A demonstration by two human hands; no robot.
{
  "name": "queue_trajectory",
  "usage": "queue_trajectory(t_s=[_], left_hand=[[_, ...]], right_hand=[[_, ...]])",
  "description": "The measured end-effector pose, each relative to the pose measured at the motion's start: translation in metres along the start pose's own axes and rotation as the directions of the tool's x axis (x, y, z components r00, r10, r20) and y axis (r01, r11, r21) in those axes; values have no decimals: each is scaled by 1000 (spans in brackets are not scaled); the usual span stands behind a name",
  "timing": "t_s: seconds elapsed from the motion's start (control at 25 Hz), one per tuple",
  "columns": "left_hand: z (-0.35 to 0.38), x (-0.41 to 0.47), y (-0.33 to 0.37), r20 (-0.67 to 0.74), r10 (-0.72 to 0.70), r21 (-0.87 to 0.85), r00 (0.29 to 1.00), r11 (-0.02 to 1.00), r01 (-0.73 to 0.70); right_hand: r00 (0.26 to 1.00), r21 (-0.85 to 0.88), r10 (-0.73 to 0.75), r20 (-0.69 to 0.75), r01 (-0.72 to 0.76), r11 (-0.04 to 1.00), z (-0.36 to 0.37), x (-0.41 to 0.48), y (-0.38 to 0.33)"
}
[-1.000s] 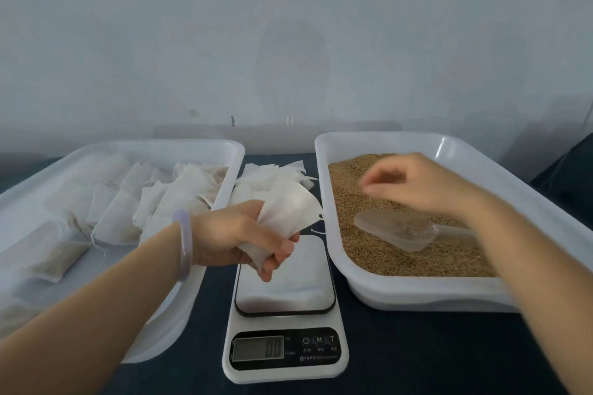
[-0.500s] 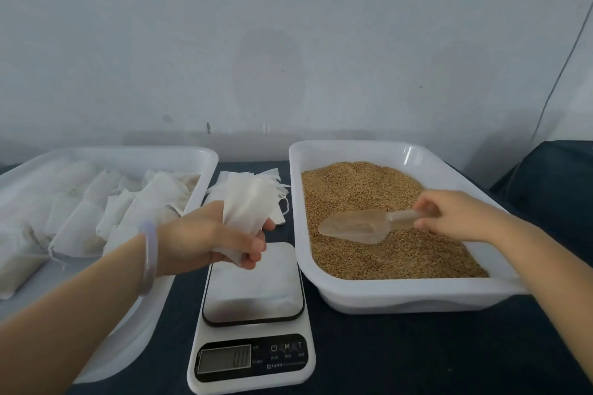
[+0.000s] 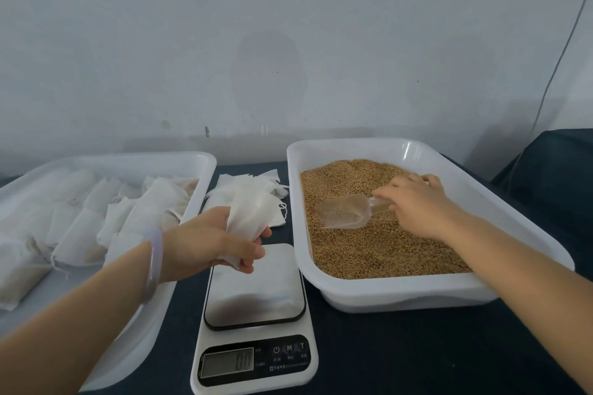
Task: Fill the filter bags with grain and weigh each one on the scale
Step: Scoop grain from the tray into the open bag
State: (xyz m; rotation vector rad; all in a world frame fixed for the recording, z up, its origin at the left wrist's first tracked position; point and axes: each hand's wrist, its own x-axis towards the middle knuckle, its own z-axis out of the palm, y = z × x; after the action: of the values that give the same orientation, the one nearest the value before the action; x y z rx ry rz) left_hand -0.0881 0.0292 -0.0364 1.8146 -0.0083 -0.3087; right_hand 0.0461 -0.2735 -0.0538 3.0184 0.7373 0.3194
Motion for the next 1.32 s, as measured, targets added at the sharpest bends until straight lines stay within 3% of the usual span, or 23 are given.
queue_trajectory(t_s=[0.24, 0.4, 0.6, 0.72, 0.96, 1.12, 1.32], left_hand=[[3, -3, 7, -2, -14, -16, 1000, 1000, 14], [15, 0, 26, -52, 84, -18, 995, 996, -85], [57, 31, 52, -201, 174, 135, 964, 980, -148], [78, 52, 59, -269, 244, 180, 932, 963, -200], [103, 72, 29, -277, 377, 574, 884, 803, -163], [102, 79, 26, -288, 359, 626, 888, 772, -110], [104, 82, 23, -251, 367, 664, 896, 738, -116]], right_hand=[[991, -121, -87, -98, 75, 990, -8, -5, 7], [999, 78, -28, 34, 25, 997, -4, -10, 7], [971, 391, -13, 240, -85, 916, -10, -28, 23], [984, 494, -6, 178, -84, 865, -17, -46, 29], [990, 478, 140, 33, -139, 868, -46, -83, 60], [992, 505, 126, -2, -108, 856, -82, -92, 76], [998, 402, 67, 0, -62, 914, -109, -79, 72]])
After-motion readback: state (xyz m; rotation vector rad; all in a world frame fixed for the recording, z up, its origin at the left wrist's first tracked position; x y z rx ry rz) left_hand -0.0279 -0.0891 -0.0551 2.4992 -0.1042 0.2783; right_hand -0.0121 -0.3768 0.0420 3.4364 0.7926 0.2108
